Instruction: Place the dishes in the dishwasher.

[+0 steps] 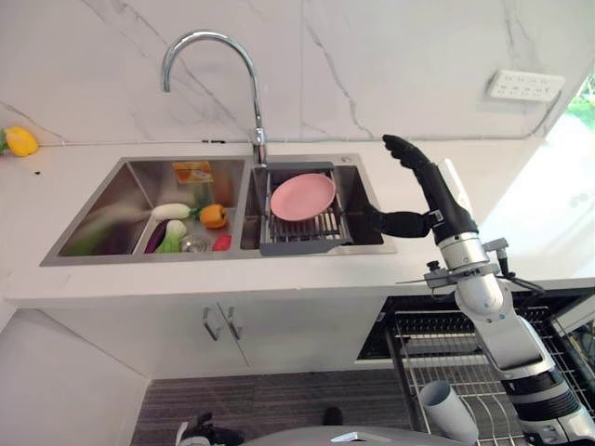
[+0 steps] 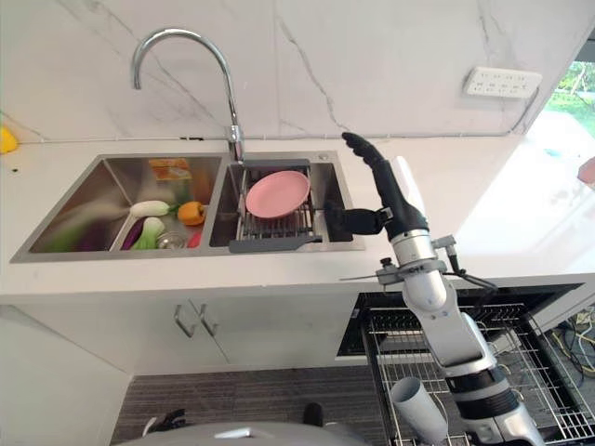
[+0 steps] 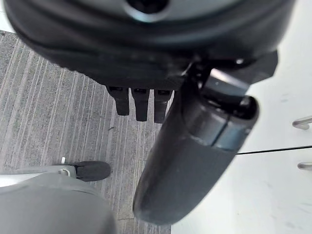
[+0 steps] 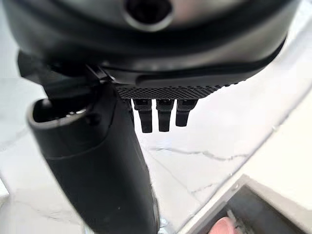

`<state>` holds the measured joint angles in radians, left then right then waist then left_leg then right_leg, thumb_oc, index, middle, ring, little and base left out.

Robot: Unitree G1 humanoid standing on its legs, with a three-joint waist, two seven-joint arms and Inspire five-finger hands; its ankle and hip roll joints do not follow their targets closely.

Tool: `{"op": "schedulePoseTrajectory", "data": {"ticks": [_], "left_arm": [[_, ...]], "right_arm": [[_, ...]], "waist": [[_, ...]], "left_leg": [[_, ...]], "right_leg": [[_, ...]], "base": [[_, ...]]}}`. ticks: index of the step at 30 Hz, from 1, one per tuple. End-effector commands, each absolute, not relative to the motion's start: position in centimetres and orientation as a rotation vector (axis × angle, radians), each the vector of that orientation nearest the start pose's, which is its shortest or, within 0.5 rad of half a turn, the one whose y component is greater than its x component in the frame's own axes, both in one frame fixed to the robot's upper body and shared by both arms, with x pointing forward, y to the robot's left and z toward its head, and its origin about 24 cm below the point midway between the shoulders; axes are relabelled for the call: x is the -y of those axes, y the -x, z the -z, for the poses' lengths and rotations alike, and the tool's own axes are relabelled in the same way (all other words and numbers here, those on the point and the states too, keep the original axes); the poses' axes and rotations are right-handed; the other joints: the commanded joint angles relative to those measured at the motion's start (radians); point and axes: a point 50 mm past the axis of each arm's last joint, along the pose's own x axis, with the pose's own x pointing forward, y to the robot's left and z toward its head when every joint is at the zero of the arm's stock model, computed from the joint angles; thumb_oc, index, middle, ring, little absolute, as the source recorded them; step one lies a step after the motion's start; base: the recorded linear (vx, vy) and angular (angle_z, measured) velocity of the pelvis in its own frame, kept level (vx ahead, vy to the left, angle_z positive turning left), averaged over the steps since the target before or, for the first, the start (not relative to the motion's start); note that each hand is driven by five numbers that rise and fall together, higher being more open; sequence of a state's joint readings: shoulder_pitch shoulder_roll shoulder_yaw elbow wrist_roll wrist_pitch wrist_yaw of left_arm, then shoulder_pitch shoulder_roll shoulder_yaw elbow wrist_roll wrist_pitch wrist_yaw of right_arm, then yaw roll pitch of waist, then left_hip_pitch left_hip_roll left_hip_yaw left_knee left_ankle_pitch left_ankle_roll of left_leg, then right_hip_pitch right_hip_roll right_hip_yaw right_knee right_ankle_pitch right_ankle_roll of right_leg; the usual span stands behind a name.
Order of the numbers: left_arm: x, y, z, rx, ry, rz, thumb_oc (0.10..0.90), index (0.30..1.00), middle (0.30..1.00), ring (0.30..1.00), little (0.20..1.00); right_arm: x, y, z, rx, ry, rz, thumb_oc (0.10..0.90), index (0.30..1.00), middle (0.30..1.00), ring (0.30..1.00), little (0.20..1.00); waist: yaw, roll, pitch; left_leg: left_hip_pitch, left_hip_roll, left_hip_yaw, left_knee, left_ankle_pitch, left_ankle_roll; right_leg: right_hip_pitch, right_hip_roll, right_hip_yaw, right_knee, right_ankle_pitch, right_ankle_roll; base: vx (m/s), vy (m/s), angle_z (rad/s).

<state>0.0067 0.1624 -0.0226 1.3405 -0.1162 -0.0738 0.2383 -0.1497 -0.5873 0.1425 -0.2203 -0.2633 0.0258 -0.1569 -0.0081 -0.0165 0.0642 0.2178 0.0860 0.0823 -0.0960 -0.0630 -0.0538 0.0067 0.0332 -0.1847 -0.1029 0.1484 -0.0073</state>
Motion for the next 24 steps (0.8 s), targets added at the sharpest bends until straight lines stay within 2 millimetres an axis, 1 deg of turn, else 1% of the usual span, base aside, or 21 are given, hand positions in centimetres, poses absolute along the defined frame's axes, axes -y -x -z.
{"op": "schedulePoseTrajectory", "data": {"ticks": [1, 2, 5, 6, 7, 9, 13, 14, 15, 16, 17, 19, 21, 22, 23, 24], "left_arm": [[-23.5, -7.5, 16.5, -1.257, -0.284, -0.347, 0.8, 0.9, 0.9, 0.9, 0.9], [-23.5, -7.5, 16.5, -1.257, -0.283, -0.347, 0.8, 0.9, 0.9, 0.9, 0.9], [-23.5, -8.0, 16.4, -1.241, -0.294, -0.327, 0.8, 0.9, 0.9, 0.9, 0.9], [-23.5, -8.2, 16.4, -1.235, -0.307, -0.316, 0.8, 0.9, 0.9, 0.9, 0.9], [-23.5, -8.3, 16.4, -1.234, -0.306, -0.316, 0.8, 0.9, 0.9, 0.9, 0.9], [-23.6, -8.4, 16.3, -1.228, -0.303, -0.327, 0.8, 0.9, 0.9, 0.9, 0.9], [-23.6, -8.4, 16.3, -1.229, -0.304, -0.329, 0.8, 0.9, 0.9, 0.9, 0.9], [-23.5, -8.3, 16.3, -1.232, -0.312, -0.325, 0.8, 0.9, 0.9, 0.9, 0.9], [-23.5, -8.0, 16.4, -1.236, -0.315, -0.327, 0.8, 0.9, 0.9, 0.9, 0.9], [-23.5, -8.1, 16.4, -1.236, -0.314, -0.328, 0.8, 0.9, 0.9, 0.9, 0.9], [-23.5, -7.9, 16.4, -1.239, -0.315, -0.327, 0.8, 0.9, 0.9, 0.9, 0.9], [-23.5, -7.7, 16.4, -1.243, -0.317, -0.328, 0.8, 0.9, 0.9, 0.9, 0.9], [-23.5, -7.6, 16.4, -1.242, -0.314, -0.338, 0.8, 0.9, 0.9, 0.9, 0.9], [-23.5, -7.6, 16.4, -1.24, -0.311, -0.345, 0.8, 0.9, 0.9, 0.9, 0.9], [-23.6, -7.7, 16.4, -1.238, -0.31, -0.35, 0.8, 0.9, 0.9, 0.9, 0.9], [-23.6, -7.7, 16.4, -1.236, -0.31, -0.356, 0.8, 0.9, 0.9, 0.9, 0.9]], "right_arm": [[18.0, -27.7, -19.0, 0.628, 1.033, 0.074, 0.8, 0.9, 0.9, 0.9, 0.9], [18.0, -27.7, -19.0, 0.629, 1.033, 0.074, 0.8, 0.9, 0.9, 0.9, 0.9], [17.8, -28.5, -18.7, 0.617, 1.16, 0.032, 0.8, 0.9, 0.9, 0.9, 0.9], [17.7, -29.2, -18.5, 0.595, 1.221, 0.011, 0.8, 0.9, 0.9, 0.9, 0.9], [17.7, -29.2, -18.5, 0.597, 1.221, 0.011, 0.8, 0.9, 0.9, 0.9, 0.9], [17.8, -30.1, -18.1, 0.577, 1.28, -0.005, 0.8, 0.9, 0.9, 0.9, 0.9], [17.7, -30.7, -17.9, 0.57, 1.303, -0.02, 0.8, 0.9, 0.9, 0.9, 0.9], [17.9, -31.3, -17.4, 0.547, 1.331, -0.023, 0.8, 0.9, 0.9, 0.9, 0.9], [17.9, -31.9, -17.5, 0.548, 1.374, -0.025, 0.8, 0.9, 0.9, 0.9, 0.9], [17.9, -31.9, -17.5, 0.549, 1.375, -0.025, 0.8, 0.9, 0.9, 0.9, 0.9], [17.8, -32.2, -17.6, 0.554, 1.392, -0.024, 0.8, 0.9, 0.9, 0.9, 0.9], [17.8, -32.9, -17.2, 0.549, 1.421, -0.028, 0.8, 0.9, 0.9, 0.9, 0.9], [17.6, -33.5, -17.2, 0.549, 1.444, -0.024, 0.8, 0.9, 0.9, 0.9, 0.9], [17.3, -33.7, -17.6, 0.564, 1.452, -0.016, 0.8, 0.9, 0.9, 0.9, 0.9], [17.4, -33.9, -17.4, 0.554, 1.448, -0.003, 0.8, 0.9, 0.9, 0.9, 0.9], [17.4, -34.3, -17.3, 0.543, 1.448, 0.006, 0.8, 0.9, 0.9, 0.9, 0.9]], "waist": [[0.013, -0.058, -0.034], [0.013, -0.058, -0.034], [0.024, -0.062, -0.035], [0.033, -0.064, -0.035], [0.032, -0.063, -0.035], [0.044, -0.067, -0.035], [0.05, -0.068, -0.034], [0.06, -0.07, -0.034], [0.068, -0.072, -0.033], [0.067, -0.072, -0.033], [0.073, -0.073, -0.033], [0.083, -0.073, -0.032], [0.092, -0.074, -0.031], [0.096, -0.074, -0.031], [0.1, -0.074, -0.03], [0.111, -0.074, -0.029]], "left_leg": [[-0.042, 0.016, -0.029, 0.009, 0.047, -0.06], [-0.041, 0.016, -0.029, 0.009, 0.047, -0.06], [-0.04, 0.017, -0.035, 0.009, 0.047, -0.061], [-0.04, 0.016, -0.04, 0.009, 0.048, -0.06], [-0.04, 0.016, -0.04, 0.009, 0.048, -0.06], [-0.042, 0.016, -0.047, 0.009, 0.049, -0.06], [-0.045, 0.016, -0.055, 0.009, 0.051, -0.061], [-0.046, 0.016, -0.062, 0.009, 0.053, -0.062], [-0.049, 0.015, -0.068, 0.009, 0.055, -0.063], [-0.049, 0.015, -0.069, 0.009, 0.055, -0.063], [-0.049, 0.015, -0.072, 0.009, 0.056, -0.063], [-0.052, 0.015, -0.08, 0.009, 0.058, -0.064], [-0.055, 0.016, -0.088, 0.009, 0.061, -0.066], [-0.058, 0.015, -0.091, 0.009, 0.063, -0.068], [-0.061, 0.015, -0.096, 0.009, 0.065, -0.069], [-0.066, 0.014, -0.106, 0.009, 0.068, -0.07]], "right_leg": [[0.138, -0.151, 0.014, 0.016, -0.125, 0.145], [0.138, -0.151, 0.013, 0.016, -0.125, 0.145], [0.145, -0.15, 0.008, 0.016, -0.13, 0.143], [0.148, -0.149, 0.002, 0.016, -0.133, 0.142], [0.148, -0.149, 0.002, 0.016, -0.134, 0.142], [0.152, -0.148, -0.006, 0.016, -0.137, 0.141], [0.155, -0.147, -0.013, 0.016, -0.14, 0.139], [0.159, -0.146, -0.021, 0.016, -0.142, 0.139], [0.163, -0.145, -0.027, 0.016, -0.144, 0.138], [0.163, -0.145, -0.027, 0.016, -0.144, 0.138], [0.165, -0.145, -0.031, 0.016, -0.146, 0.138], [0.168, -0.145, -0.042, 0.016, -0.148, 0.135], [0.17, -0.146, -0.049, 0.016, -0.15, 0.135], [0.172, -0.145, -0.054, 0.016, -0.151, 0.134], [0.172, -0.146, -0.061, 0.016, -0.152, 0.135], [0.174, -0.146, -0.072, 0.016, -0.152, 0.133]], "base": [[0.0, 0.0, 0.0], [0.0, 0.0, 0.0], [0.0, 0.004, 0.02], [-0.01, 0.01, 0.14], [-0.01, 0.009, 0.21], [-0.02, 0.01, 0.13], [0.0, 0.001, 0.02], [-0.01, 0.002, 0.08], [-0.01, 0.002, 0.04], [-0.01, 0.001, 0.07], [-0.01, 0.002, 0.09], [-0.01, 0.002, 0.12], [-0.01, -0.004, 0.09], [-0.02, -0.004, 0.1], [-0.03, -0.002, 0.13], [-0.02, -0.003, 0.17]]}}
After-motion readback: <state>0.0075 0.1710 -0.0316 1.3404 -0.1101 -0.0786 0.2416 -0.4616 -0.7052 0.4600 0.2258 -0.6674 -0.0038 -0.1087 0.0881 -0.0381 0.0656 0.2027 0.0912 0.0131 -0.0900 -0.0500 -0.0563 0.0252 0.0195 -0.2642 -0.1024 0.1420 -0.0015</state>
